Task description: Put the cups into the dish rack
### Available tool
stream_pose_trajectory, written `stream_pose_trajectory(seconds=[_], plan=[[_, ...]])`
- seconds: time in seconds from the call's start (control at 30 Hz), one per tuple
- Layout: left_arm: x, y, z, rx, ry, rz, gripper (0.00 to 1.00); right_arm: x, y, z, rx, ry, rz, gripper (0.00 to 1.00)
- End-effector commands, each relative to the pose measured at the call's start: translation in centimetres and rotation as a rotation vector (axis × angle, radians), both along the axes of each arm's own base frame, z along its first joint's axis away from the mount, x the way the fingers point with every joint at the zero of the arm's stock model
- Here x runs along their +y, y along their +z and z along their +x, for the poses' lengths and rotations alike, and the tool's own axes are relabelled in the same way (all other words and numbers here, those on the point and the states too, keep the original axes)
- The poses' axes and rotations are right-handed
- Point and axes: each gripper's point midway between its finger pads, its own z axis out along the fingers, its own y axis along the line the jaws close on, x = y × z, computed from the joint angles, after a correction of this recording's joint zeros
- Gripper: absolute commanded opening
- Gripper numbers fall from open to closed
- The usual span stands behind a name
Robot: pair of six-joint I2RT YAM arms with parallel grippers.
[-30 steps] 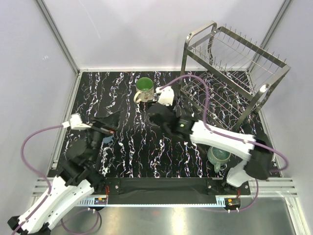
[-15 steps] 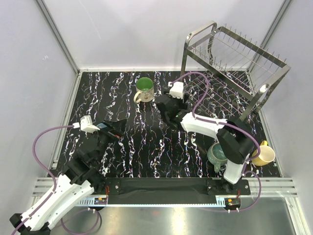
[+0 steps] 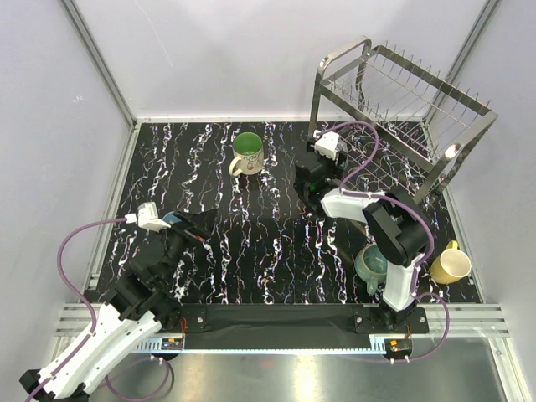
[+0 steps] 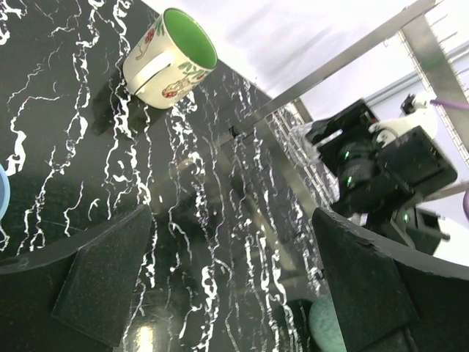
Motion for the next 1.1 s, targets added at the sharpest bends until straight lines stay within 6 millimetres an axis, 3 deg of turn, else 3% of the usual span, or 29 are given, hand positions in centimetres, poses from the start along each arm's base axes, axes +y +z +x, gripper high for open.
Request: stream_pose_trajectory(seconds=[0.0,0.17,0.33,0.47,0.93,1.07], plan=[[-0.4,0.3,-0.1,-0.024,-0.03,0.017,0.99,-1.7,2.8,1.5,-0.113,-0.083,0.052,0.0],[-0.5,0.4,-0.4,-0.012,-0.04,0.009,0.99,-2.9,2.3,3.3,-0.1,-0.099,0.036,0.0],[-0.5,0.0,-0.4,0.001,-0.038,0.005,0.99,-2.8,2.1,4.5,-0.086,-0.098,0.033,0.02],[-0.4,0.0,-0.5,0.012,-0.034,0.009,0.99,-2.7,1.6,4.9,-0.079,-0.094,0.06,0.08],[0.7,0.5,-1.0,0.018,-0.002,0.012,0.99,-3.0,-2.5,5.5,0.021,-0.117,0.093,0.09],[0.8,0.6,-1.0,0.02,0.001,0.017,0.99,-3.1,-3.1,5.3,0.037,-0.12,0.097,0.15]])
